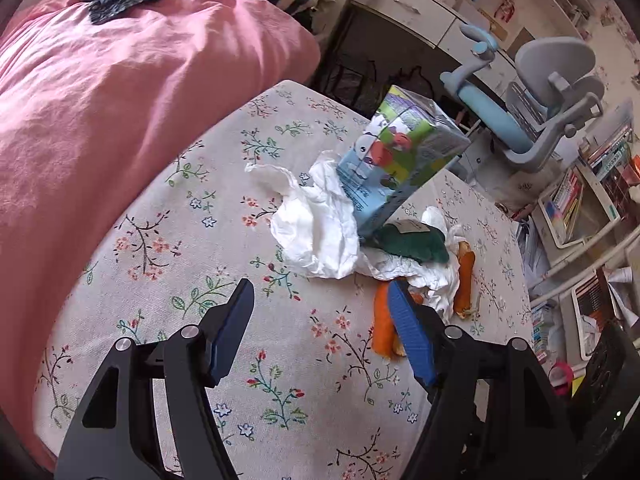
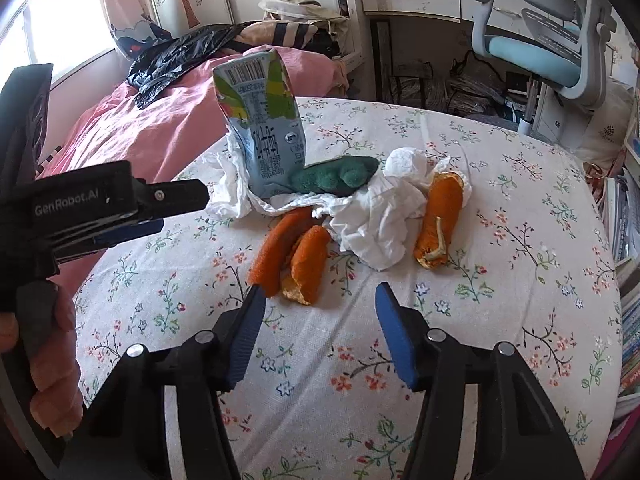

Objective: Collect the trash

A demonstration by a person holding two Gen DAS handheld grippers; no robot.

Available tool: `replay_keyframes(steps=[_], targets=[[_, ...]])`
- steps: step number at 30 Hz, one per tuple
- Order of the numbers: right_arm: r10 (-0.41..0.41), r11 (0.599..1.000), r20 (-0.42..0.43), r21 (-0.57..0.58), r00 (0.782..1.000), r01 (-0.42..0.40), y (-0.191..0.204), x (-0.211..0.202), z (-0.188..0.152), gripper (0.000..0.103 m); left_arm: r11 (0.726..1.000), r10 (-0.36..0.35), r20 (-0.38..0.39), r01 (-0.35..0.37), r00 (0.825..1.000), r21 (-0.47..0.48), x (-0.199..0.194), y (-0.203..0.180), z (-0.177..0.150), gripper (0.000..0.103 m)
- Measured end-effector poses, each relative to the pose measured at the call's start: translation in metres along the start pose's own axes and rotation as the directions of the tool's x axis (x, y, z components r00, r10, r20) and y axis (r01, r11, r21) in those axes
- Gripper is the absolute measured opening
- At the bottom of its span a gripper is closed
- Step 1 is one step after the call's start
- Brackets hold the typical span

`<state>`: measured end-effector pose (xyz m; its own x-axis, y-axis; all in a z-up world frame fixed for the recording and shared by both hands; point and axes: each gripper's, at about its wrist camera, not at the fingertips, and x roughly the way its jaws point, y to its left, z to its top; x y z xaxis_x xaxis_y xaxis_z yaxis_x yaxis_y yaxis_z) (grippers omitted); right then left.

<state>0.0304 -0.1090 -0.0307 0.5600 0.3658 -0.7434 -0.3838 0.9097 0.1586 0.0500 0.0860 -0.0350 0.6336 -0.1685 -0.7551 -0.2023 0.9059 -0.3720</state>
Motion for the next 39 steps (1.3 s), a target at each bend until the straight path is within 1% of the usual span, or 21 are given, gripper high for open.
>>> replay_keyframes(steps=[2,5,7,8,11,13,14,15,16,17,18,19,23,27,29,31,33,34,35,38,39], targets=[[0.007,1.000,-0.011,-0.002,1.000,-0.007,0.002,0.006,0.005,0.046,1.000,0.001,-0.011,-0.001,1.000,0.001,0.003,0.002,-0.001,0.067],[0.012,1.000,-0.032,0.009,0.999,-0.011,0.000,0.017,0.010,0.037,0.999,0.024,-0.016,-0.024,1.000,0.030,0.011,-0.005,0.002,0.067],[0.020,1.000,-0.048,0.012,0.999,-0.020,-0.002,0.022,0.011,0.029,0.998,0.037,-0.015,-0.037,0.999,0.041,0.016,-0.009,0.005,0.067],[0.026,1.000,-0.056,0.015,0.998,-0.025,-0.002,0.024,0.010,0.021,0.998,0.048,-0.014,-0.048,0.999,0.049,0.019,-0.011,0.008,0.067],[0.035,0.999,-0.052,0.011,0.998,-0.034,-0.004,0.019,0.006,0.020,0.994,0.087,-0.010,-0.086,0.996,0.069,0.032,-0.014,0.017,0.067],[0.037,0.999,-0.052,0.008,0.998,-0.037,-0.005,0.014,0.002,0.020,0.993,0.099,-0.012,-0.098,0.995,0.063,0.040,-0.011,0.023,0.066],[0.036,0.999,-0.052,0.008,0.998,-0.036,-0.007,0.010,-0.002,0.020,0.995,0.081,-0.019,-0.079,0.997,0.057,0.044,-0.008,0.025,0.053],[0.036,0.999,-0.053,0.009,0.998,-0.035,-0.009,0.007,-0.003,0.020,0.997,0.060,-0.036,-0.058,0.998,0.058,0.048,-0.005,0.027,0.044],[0.034,0.999,-0.054,0.010,0.998,-0.033,-0.011,0.003,-0.006,0.020,0.998,0.037,-0.051,-0.034,0.998,0.060,0.051,-0.003,0.027,0.030],[0.031,0.999,-0.055,0.012,0.998,-0.031,-0.014,-0.001,-0.010,0.020,0.999,0.018,-0.055,-0.015,0.998,0.052,0.051,0.001,0.027,0.022],[0.028,1.000,-0.056,0.014,0.998,-0.027,-0.017,-0.006,-0.013,0.020,0.999,0.003,-0.054,-0.001,0.999,0.042,0.048,0.004,0.026,0.019],[0.025,1.000,-0.057,0.019,0.998,-0.024,-0.021,-0.011,-0.019,0.020,0.999,-0.016,-0.054,0.017,0.998,0.030,0.045,0.008,0.025,0.012],[0.009,0.999,-0.060,0.034,0.998,-0.007,-0.031,-0.030,-0.033,0.020,0.997,-0.072,-0.047,0.073,0.996,0.005,0.019,0.022,0.014,0.003],[-0.006,0.999,-0.056,0.045,0.998,0.009,-0.039,-0.042,-0.040,0.020,0.993,-0.115,-0.017,0.115,0.993,-0.002,-0.008,0.030,0.003,0.001],[-0.014,0.999,-0.055,0.042,0.998,0.016,-0.039,-0.046,-0.043,0.020,0.994,-0.105,-0.010,0.105,0.994,0.013,-0.015,0.030,-0.003,0.001],[-0.019,0.999,-0.058,0.040,0.998,0.021,-0.040,-0.046,-0.045,0.020,0.997,-0.076,-0.016,0.077,0.997,0.026,-0.010,0.028,-0.005,0.003],[-0.017,0.999,-0.063,0.044,0.998,0.019,-0.043,-0.045,-0.049,0.020,0.998,-0.042,-0.019,0.042,0.999,0.038,0.001,0.024,-0.002,0.021],[-0.016,0.999,-0.064,0.047,0.998,0.019,-0.044,-0.044,-0.050,0.020,0.999,-0.034,-0.014,0.035,0.999,0.037,0.006,0.021,0.000,0.037],[-0.014,0.999,-0.062,0.049,0.998,0.017,-0.044,-0.043,-0.052,0.021,0.999,-0.024,0.000,0.024,1.000,0.033,0.009,0.017,0.002,0.052],[-0.012,0.999,-0.054,0.040,0.998,0.014,-0.046,-0.044,-0.053,0.021,0.998,0.027,0.028,-0.029,0.999,0.061,0.024,0.000,0.011,0.067],[-0.013,0.999,-0.052,0.035,0.999,0.015,-0.046,-0.044,-0.053,0.021,0.996,0.048,0.030,-0.050,0.998,0.079,0.029,-0.007,0.013,0.069]])
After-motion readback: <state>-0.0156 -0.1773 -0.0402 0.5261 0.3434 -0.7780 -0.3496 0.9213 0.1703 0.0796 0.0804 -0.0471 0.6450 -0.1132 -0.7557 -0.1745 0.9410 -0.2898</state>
